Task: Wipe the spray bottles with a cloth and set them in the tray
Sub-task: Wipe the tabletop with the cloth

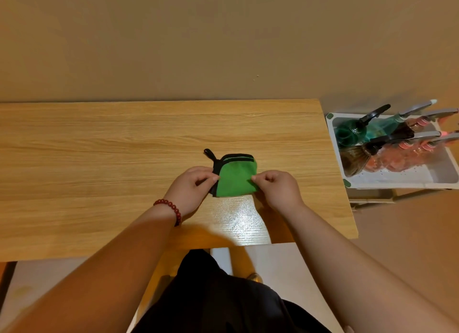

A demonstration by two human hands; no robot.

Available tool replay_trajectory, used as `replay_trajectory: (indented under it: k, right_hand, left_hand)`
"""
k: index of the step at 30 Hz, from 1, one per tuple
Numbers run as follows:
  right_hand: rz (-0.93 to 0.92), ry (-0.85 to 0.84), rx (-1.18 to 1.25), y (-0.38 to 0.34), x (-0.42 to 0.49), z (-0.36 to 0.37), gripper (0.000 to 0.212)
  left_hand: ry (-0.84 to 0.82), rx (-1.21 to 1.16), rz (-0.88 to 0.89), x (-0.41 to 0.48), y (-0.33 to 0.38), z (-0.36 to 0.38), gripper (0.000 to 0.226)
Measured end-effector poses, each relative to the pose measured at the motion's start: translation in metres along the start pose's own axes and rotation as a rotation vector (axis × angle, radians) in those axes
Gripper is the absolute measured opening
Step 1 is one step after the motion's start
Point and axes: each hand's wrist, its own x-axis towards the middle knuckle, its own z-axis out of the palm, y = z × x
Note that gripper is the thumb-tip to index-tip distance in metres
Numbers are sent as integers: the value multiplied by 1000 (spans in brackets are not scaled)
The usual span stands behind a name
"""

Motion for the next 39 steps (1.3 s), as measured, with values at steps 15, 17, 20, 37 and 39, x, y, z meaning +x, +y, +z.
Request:
replay_trajectory:
  k: [15, 17, 20, 37, 39]
  right_hand:
    - [-413, -182, -847, 7, -3, 50, 58]
    - [-337, -146, -867, 11, 5, 51, 59]
    - [-304, -78, -898, 16, 21, 41, 58]
    - [-345, 19, -938, 15, 123, -37, 57]
    - [-363, 15, -946, 14, 132, -44, 57]
  left_hand:
    - [155, 424, 29, 20, -18, 9, 46]
    - [151, 457, 40, 28, -19, 11, 47]
    - [117, 555, 42, 42, -15, 16, 50]
    - [98, 711, 99, 115, 20, 39, 54]
    - [124, 712, 101, 117, 19, 42, 54]
